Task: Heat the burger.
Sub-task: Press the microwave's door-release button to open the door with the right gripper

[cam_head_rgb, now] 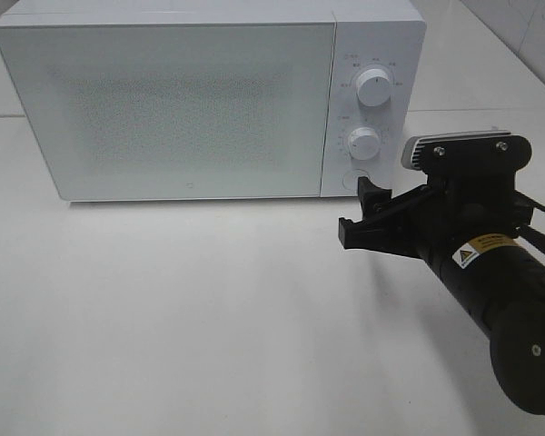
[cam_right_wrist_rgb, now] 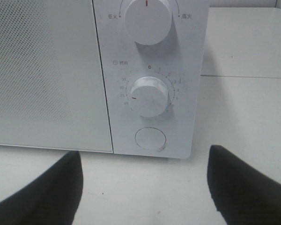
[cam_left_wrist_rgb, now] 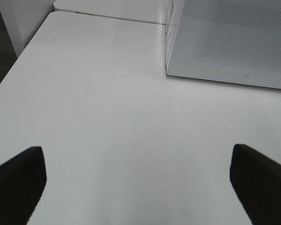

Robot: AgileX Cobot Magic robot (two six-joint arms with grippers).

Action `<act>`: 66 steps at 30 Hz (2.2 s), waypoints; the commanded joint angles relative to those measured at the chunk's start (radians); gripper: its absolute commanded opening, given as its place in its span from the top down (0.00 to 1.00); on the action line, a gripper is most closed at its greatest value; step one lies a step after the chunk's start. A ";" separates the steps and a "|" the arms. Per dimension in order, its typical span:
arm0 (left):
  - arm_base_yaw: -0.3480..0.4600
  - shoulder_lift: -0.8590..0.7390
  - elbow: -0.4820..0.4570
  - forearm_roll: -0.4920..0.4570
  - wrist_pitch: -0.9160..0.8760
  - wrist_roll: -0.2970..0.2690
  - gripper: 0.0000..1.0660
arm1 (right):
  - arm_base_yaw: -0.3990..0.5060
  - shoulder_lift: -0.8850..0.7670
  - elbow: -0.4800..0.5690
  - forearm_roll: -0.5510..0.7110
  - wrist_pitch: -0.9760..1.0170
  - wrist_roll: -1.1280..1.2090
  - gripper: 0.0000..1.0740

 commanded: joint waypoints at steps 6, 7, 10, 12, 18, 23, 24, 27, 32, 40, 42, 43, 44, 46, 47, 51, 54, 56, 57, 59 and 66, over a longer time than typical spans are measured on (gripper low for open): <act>0.003 -0.015 0.001 -0.001 -0.010 0.002 0.06 | 0.004 0.000 -0.009 -0.002 0.005 0.091 0.34; 0.003 -0.015 0.001 -0.001 -0.010 0.002 0.06 | 0.004 0.000 -0.009 -0.002 0.001 0.176 0.37; 0.003 -0.015 0.001 -0.001 -0.010 0.002 0.06 | 0.004 0.000 -0.009 -0.002 -0.010 0.354 0.43; 0.003 -0.015 0.001 -0.001 -0.010 0.002 0.06 | 0.004 0.000 -0.009 -0.003 -0.010 0.464 0.48; 0.003 -0.015 0.001 -0.001 -0.010 0.002 0.06 | 0.004 0.000 -0.007 -0.026 -0.009 0.883 0.65; 0.003 -0.015 0.001 -0.001 -0.010 0.002 0.06 | 0.004 0.002 -0.007 -0.080 -0.006 1.168 0.79; 0.003 -0.015 0.001 -0.001 -0.010 0.002 0.06 | 0.004 0.002 -0.007 -0.091 -0.006 1.233 0.81; 0.003 -0.015 0.001 -0.001 -0.010 0.002 0.06 | 0.004 0.002 -0.007 -0.095 -0.006 1.414 0.90; 0.003 -0.015 0.001 -0.001 -0.010 0.002 0.06 | 0.004 0.002 -0.007 -0.046 -0.006 1.478 1.00; 0.003 -0.015 0.001 -0.001 -0.010 0.002 0.06 | 0.003 0.017 -0.008 0.027 0.037 1.499 1.00; 0.003 -0.015 0.001 -0.001 -0.010 0.002 0.06 | 0.003 0.037 -0.009 0.030 0.038 1.530 1.00; 0.003 -0.015 0.001 -0.001 -0.010 0.002 0.06 | 0.002 0.062 -0.018 0.041 0.044 1.561 1.00; 0.003 -0.015 0.001 -0.001 -0.010 0.002 0.06 | 0.002 0.062 -0.018 0.041 0.044 1.561 1.00; 0.003 -0.015 0.001 -0.001 -0.010 0.002 0.06 | 0.001 0.091 -0.045 0.049 0.043 1.598 1.00; 0.003 -0.015 0.001 -0.001 -0.010 0.002 0.06 | 0.001 0.091 -0.045 0.049 0.043 1.598 1.00; 0.003 -0.015 0.001 -0.001 -0.010 0.002 0.06 | 0.001 0.127 -0.099 0.053 0.044 1.610 1.00; 0.003 -0.015 0.001 -0.001 -0.010 0.002 0.06 | 0.001 0.157 -0.139 0.054 0.051 1.626 1.00; 0.003 -0.015 0.001 -0.001 -0.010 0.002 0.06 | 0.000 0.173 -0.163 0.058 0.068 1.642 1.00; 0.003 -0.015 0.001 -0.001 -0.010 0.002 0.06 | -0.014 0.187 -0.185 0.068 0.101 1.640 1.00; 0.003 -0.015 0.001 -0.001 -0.010 0.002 0.06 | -0.022 0.196 -0.198 0.069 0.117 1.639 1.00; 0.003 -0.015 0.001 -0.001 -0.010 0.002 0.06 | -0.081 0.238 -0.270 0.062 0.166 1.631 1.00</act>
